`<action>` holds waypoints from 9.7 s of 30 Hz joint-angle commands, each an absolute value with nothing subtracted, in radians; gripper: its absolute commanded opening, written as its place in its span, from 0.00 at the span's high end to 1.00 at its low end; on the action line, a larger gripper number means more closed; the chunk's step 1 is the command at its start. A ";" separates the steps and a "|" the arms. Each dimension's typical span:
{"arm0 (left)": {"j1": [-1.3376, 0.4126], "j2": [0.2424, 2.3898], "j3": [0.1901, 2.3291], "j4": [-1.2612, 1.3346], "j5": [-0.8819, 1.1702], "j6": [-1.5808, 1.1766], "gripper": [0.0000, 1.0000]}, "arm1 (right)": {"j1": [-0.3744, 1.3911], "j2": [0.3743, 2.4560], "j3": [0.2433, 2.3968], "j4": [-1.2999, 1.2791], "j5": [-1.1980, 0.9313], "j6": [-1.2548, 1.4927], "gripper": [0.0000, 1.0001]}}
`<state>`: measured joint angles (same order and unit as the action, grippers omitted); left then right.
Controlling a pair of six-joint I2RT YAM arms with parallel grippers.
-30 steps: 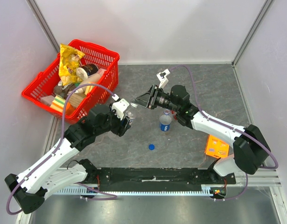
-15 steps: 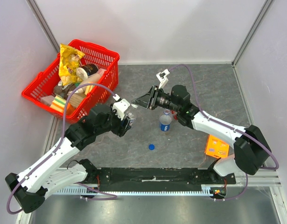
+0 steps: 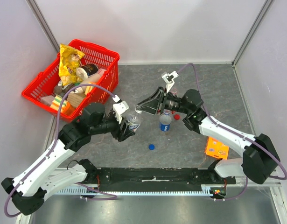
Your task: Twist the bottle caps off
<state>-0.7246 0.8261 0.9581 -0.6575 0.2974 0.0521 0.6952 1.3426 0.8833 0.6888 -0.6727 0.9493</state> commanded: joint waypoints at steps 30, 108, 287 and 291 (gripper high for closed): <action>-0.732 0.900 1.057 -0.535 1.078 0.044 0.98 | 0.724 1.049 0.769 1.072 -0.963 0.885 0.75; -0.732 0.871 1.025 -0.626 0.224 0.034 0.98 | 0.735 1.244 0.957 0.478 -0.512 0.881 1.00; -0.732 0.913 0.974 -0.499 1.209 0.035 0.98 | 0.750 1.045 0.770 1.080 -0.946 0.752 1.00; -0.732 0.911 0.969 -0.499 1.224 0.034 0.98 | 0.749 1.020 0.770 1.081 -0.939 0.739 1.00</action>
